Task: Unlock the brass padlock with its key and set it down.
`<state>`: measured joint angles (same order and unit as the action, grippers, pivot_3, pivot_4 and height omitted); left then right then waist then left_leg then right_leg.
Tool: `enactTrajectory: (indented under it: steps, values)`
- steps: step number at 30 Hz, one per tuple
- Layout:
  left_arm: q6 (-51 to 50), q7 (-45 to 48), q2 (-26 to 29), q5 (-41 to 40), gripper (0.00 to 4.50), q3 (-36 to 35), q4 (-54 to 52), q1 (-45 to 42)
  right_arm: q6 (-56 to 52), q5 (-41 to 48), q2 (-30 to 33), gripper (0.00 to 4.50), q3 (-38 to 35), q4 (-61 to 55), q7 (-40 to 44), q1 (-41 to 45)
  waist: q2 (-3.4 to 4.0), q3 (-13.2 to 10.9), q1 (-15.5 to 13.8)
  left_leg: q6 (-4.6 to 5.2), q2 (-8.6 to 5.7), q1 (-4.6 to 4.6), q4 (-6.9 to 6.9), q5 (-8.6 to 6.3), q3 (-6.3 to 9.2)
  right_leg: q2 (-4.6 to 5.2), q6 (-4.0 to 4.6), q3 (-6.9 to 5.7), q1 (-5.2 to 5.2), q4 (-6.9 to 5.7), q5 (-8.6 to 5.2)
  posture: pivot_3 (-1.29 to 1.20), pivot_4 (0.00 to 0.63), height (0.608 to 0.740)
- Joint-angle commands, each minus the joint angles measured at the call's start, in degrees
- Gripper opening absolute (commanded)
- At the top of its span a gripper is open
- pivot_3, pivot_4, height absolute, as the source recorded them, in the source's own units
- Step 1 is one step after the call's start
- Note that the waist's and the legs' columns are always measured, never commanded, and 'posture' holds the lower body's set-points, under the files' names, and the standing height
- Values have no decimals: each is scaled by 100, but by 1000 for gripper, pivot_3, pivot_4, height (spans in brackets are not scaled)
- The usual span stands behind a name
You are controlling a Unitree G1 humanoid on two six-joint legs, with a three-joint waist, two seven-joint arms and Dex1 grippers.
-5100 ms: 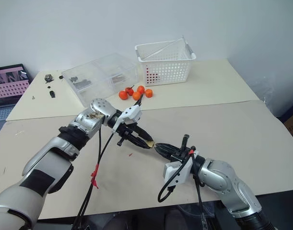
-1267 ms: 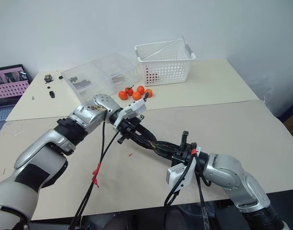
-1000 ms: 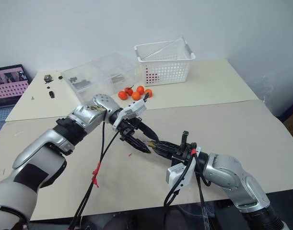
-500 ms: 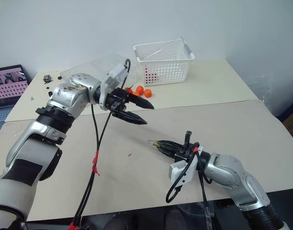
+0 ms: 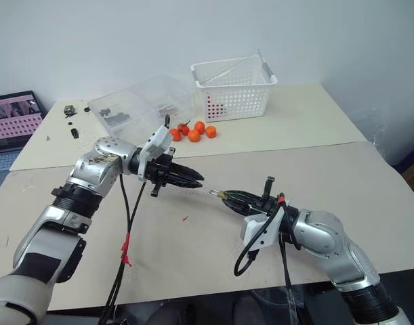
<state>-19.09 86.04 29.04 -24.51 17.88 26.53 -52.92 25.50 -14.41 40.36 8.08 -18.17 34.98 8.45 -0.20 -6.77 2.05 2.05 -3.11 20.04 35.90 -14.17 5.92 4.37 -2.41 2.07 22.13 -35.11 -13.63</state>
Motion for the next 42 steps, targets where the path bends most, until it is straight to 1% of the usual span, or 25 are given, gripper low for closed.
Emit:
enactTrajectory:
  steps: [1,12,19,27,31,42]
  values:
    - [-89,-69,-85,-10,23,-341,-110,-144,-40,145,-12,79,-80,-271,33,71,0,0,4,0,-1,0,0,0,0,0,0,1,0,0,0,0,150,740]
    - [9,-90,-391,327,23,-425,18,-148,-229,150,-106,79,-74,-578,121,64,0,0,6,0,0,-3,0,0,-1,0,0,3,-1,-1,0,0,150,740]
    - [101,-75,-536,474,23,-469,174,-210,-557,276,-173,79,-107,-801,195,342,0,0,17,0,0,-3,-1,0,-1,0,1,4,0,0,1,0,150,740]
    - [74,-40,-566,523,23,-474,121,-131,-402,171,-165,79,-65,-522,151,481,0,0,4,0,-3,-3,-1,0,-2,3,1,5,-1,2,1,0,150,740]
    - [8,-83,-569,507,23,-506,46,-87,-342,143,-221,79,-9,-252,123,735,-1,0,18,0,0,-5,-3,0,-3,1,1,5,0,1,1,0,150,740]
    - [-192,-196,-513,465,23,-583,-258,64,-108,111,-266,79,39,212,102,1076,0,0,18,0,0,-5,-4,0,-3,1,2,10,1,1,1,0,150,740]
